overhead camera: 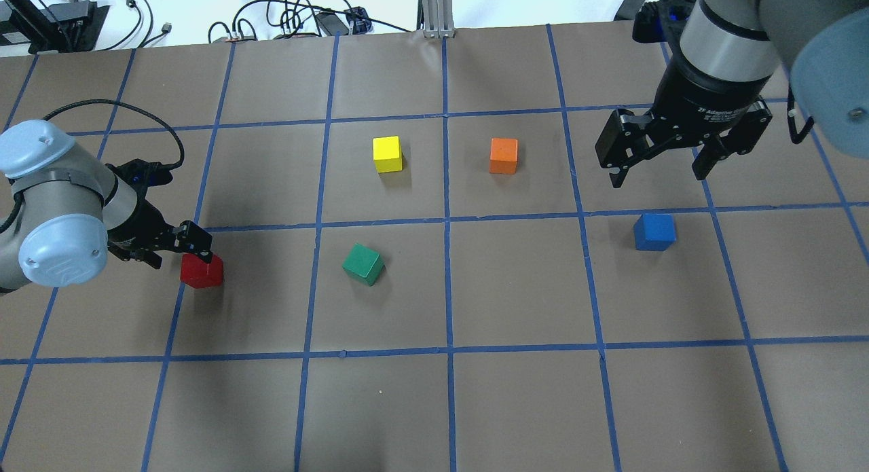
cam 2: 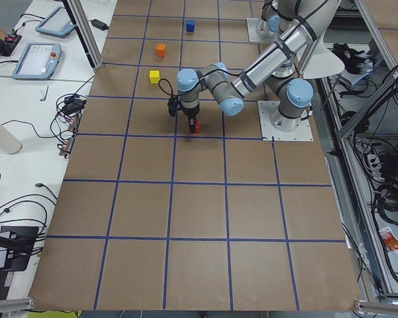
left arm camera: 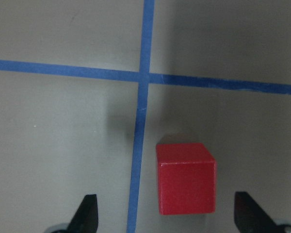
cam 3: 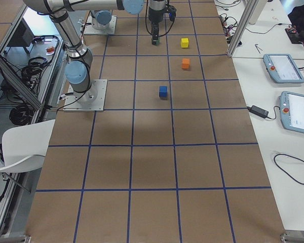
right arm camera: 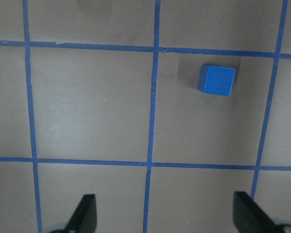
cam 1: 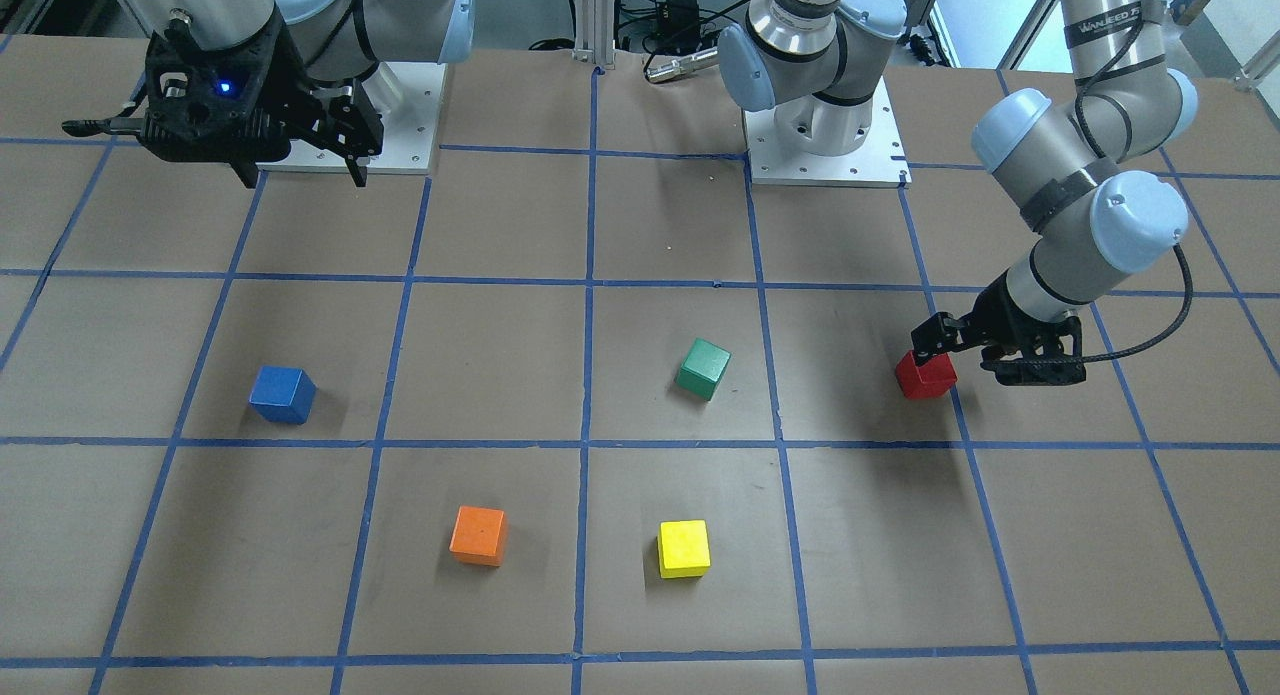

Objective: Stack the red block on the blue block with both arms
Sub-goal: 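Lower the left gripper onto the red cube and close on it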

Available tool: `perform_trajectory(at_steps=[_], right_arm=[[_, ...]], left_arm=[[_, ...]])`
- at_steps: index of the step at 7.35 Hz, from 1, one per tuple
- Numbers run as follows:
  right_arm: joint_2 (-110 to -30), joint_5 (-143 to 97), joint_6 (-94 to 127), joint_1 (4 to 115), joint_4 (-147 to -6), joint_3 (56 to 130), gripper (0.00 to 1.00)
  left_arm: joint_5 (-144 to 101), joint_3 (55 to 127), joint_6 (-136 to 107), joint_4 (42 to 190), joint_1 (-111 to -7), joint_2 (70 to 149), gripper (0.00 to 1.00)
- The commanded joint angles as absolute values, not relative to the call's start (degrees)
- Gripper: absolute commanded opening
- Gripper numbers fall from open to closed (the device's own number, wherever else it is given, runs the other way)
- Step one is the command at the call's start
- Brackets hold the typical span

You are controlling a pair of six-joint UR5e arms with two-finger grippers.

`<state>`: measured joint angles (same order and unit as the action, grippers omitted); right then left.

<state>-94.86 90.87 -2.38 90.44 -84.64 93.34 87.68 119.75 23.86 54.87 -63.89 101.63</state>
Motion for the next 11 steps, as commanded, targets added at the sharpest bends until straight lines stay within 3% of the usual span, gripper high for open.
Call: perform_trajectory(at_steps=[1,2,3,4,5,9,11], right_arm=[[-94.8,90.9,-2.3,90.4,-84.6,93.3,1.0],[-94.9,90.9,-1.9,90.4,-84.7,93.3,1.0],[-95.0,90.9,-1.9,90.4,-84.7,93.3,1.0],[-94.9,90.9,-2.0,90.4,-84.7,93.2,1.0],[-94.9,90.9,-2.2,90.3,-84.7,93.3,1.0],[-94.9,90.9,-1.8,90.2,-84.8,93.3,1.0],[-94.7,91.0,-1.8,90.2,-84.8,93.3,1.0]], left_arm=[[85.7,120.3,23.6,54.1,-63.9,103.8,1.0],[85.6,120.2,23.7,54.0,-63.9,104.8,0.93],[85.8,119.9,23.8,53.9,-64.1,105.5,0.68],[86.2,119.9,23.7,51.4,-64.2,105.8,0.28],[86.4,119.9,23.6,50.1,-64.2,105.8,0.0],[86.2,118.8,17.4,54.9,-67.3,99.9,0.0],[86.4,114.0,8.3,61.0,-77.6,97.3,0.0]])
